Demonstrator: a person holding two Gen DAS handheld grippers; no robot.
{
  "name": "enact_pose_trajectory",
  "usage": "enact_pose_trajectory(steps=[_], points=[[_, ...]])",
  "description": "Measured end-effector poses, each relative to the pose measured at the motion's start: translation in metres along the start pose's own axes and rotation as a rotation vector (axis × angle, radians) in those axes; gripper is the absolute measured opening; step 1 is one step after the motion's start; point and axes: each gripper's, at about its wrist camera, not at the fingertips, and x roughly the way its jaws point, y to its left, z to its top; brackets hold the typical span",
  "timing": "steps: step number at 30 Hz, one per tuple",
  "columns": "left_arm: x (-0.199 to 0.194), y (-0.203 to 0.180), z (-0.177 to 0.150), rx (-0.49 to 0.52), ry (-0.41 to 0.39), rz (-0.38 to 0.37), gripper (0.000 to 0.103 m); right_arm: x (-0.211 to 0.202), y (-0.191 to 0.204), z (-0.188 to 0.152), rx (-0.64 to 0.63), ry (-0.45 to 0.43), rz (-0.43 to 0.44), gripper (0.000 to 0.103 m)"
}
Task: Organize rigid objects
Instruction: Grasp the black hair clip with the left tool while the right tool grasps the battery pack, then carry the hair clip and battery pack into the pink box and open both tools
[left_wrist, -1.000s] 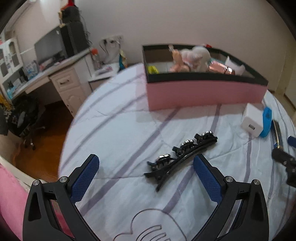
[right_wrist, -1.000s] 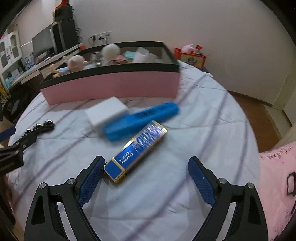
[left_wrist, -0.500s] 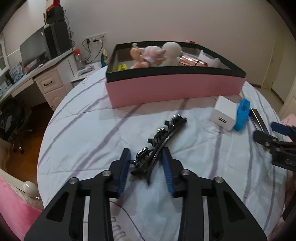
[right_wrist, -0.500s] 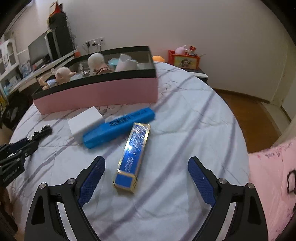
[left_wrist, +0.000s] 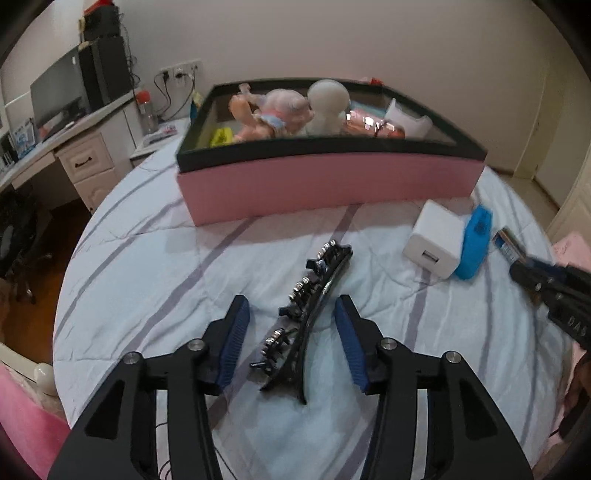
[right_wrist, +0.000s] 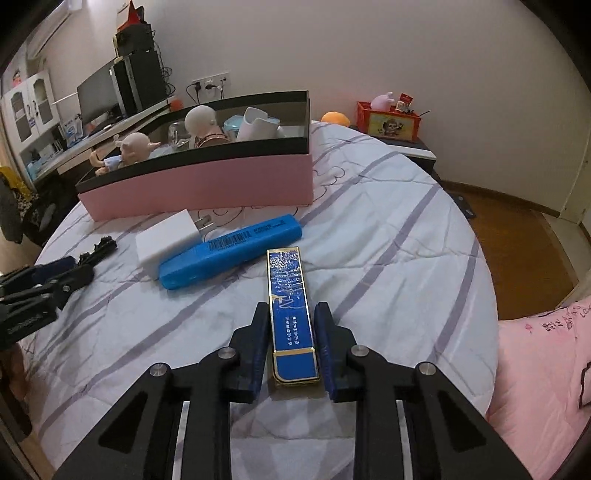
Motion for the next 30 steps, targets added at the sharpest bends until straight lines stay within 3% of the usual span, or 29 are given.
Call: enact_pose_trajectory(steps=[1,5,8,19,30], points=[[-0.001,-0.003,0.0,0.011,-0.005,0.006,0.036,0.001,0.001,0.001,-0.003,-0.001,-0.008,0.025],[-0.004,-0.014,-0.001,0.046,-0.007,0.019,0.019,0.008,0.006,0.006,-0.029,0.0,-0.039,0.025],[-0.007,-0.019,-0.005,0.056,-0.024,0.039,0.019,0.009,0.007,0.006,-0.056,-0.013,-0.042,0.021],[-0.047,-0.013,-0.018,-0.017,-0.115,-0.033,0.019,-0.03,0.017,-0.009,-0.013,-0.11,0.105,0.021],[-0.133,-0.024,-0.007,-0.037,-0.343,0.036,0.019,-0.1,0.062,0.01,-0.075,-0.325,0.179,0.021]])
